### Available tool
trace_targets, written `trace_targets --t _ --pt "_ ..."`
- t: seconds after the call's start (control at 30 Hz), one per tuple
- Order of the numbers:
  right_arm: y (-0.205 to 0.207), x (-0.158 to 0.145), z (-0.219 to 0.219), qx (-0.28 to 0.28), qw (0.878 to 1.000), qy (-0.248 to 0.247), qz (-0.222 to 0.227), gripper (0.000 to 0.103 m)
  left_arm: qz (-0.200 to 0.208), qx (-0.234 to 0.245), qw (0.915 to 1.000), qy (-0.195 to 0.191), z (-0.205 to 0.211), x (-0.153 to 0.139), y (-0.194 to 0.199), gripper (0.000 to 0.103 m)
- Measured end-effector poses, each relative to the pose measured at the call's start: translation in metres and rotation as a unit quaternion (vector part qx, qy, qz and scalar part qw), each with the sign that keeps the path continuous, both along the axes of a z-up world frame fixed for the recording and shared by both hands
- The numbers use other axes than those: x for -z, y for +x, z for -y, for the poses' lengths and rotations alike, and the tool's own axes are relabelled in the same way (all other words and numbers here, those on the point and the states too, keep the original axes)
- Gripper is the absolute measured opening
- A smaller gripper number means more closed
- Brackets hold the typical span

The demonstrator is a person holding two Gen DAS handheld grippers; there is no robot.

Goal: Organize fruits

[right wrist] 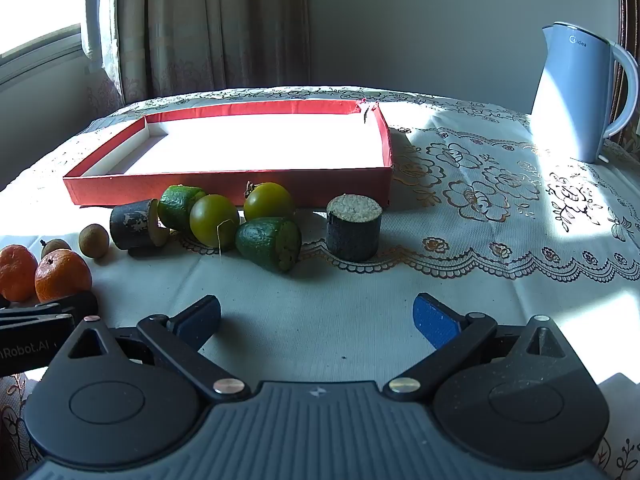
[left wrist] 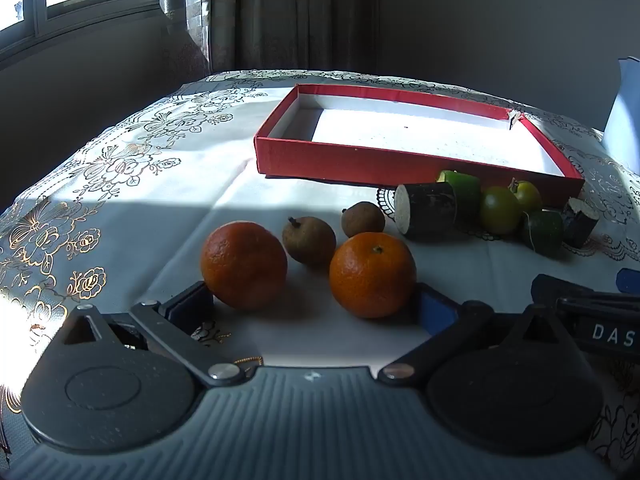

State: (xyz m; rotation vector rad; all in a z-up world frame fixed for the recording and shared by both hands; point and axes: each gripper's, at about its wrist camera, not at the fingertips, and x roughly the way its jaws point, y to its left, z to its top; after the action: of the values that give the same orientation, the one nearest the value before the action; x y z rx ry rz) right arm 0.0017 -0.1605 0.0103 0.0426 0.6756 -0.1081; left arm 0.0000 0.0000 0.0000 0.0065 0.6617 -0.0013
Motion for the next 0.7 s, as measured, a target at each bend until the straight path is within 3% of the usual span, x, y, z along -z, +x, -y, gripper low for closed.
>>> trace_targets --t 0.57,0.7 --pt "0.0004 -0.0003 -0.0001 0.0 1.0 0.002 0.0 0.103 0.0 0.0 1.0 0.0 0.0 0.0 0.0 0.103" --pt "0.0026 -0.0036 0.0024 -0.011 1.0 0.003 -0.017 0.103 0.0 -0.001 1.0 0.0 0.0002 0.0001 -0.0002 0.103"
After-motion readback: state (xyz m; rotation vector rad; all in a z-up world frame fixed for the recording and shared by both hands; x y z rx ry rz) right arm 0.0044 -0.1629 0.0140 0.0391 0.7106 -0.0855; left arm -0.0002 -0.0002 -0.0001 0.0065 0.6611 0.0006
